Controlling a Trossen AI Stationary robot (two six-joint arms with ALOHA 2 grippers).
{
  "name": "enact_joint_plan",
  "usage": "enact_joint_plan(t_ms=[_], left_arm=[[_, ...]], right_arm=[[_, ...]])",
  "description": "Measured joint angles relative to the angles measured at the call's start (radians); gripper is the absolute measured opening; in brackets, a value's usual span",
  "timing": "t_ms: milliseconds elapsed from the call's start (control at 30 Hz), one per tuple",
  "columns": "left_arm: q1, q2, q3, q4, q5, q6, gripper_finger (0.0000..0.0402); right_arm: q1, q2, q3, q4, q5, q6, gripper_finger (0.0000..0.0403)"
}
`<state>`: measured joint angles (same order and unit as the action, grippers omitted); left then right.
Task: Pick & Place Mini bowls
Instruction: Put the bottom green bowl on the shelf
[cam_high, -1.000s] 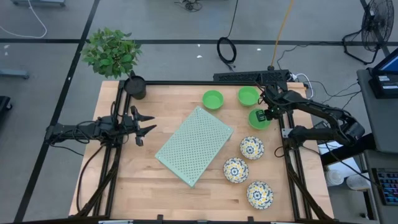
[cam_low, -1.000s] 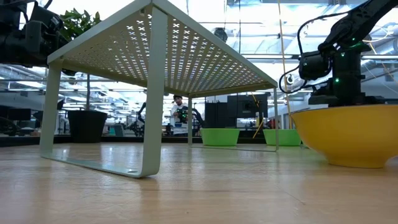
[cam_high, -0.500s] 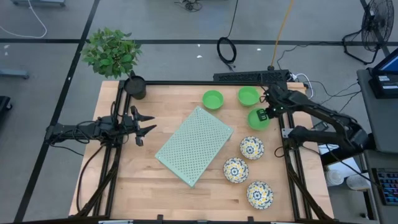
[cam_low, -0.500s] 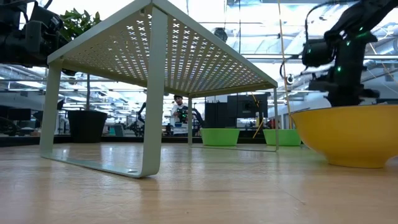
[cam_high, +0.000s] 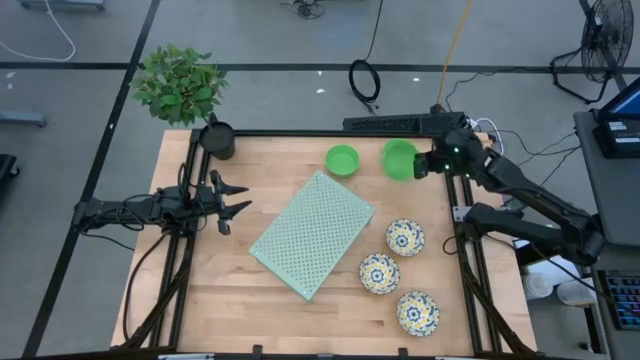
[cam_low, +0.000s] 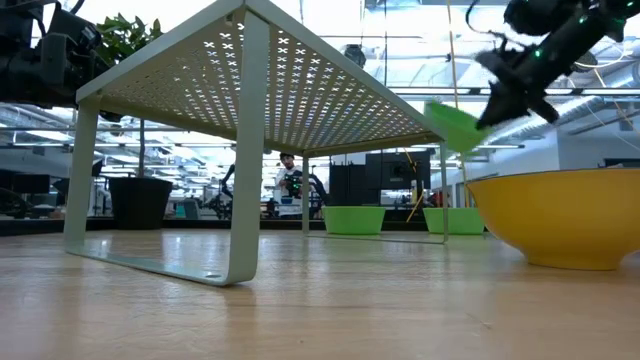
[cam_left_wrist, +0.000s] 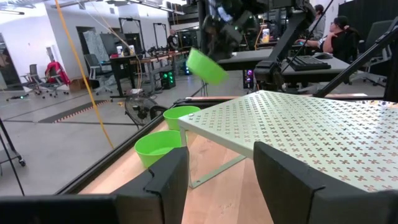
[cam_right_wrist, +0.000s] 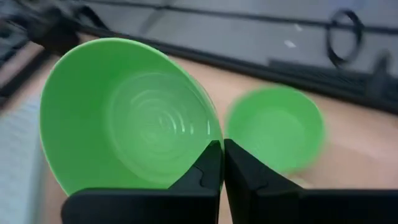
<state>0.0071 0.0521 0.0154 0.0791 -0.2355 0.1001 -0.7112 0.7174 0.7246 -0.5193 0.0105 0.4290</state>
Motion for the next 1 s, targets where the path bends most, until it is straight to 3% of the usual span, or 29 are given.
enact_joint_plan(t_ms=[567,767,867,1000], left_arm=[[0.000,0.000,0.000,0.000,0.000,0.000,0.0182],[0.000,0.000,0.000,0.000,0.000,0.000,0.0182],[0.000,0.000,0.000,0.000,0.000,0.000,0.0182],[0.000,0.000,0.000,0.000,0.000,0.000,0.0182]], right_arm=[[0.215,0.022,0.000,0.417,-0.199,-0.033,0.0000],[0.289,0.112,0.001,0.763,-0.216,0.095,0.0000],[0.310,0.198,0.067,0.890,-0.315,0.136,0.0000],[0.349,0.337,0.277,0.753,-0.330,0.124,0.0000]])
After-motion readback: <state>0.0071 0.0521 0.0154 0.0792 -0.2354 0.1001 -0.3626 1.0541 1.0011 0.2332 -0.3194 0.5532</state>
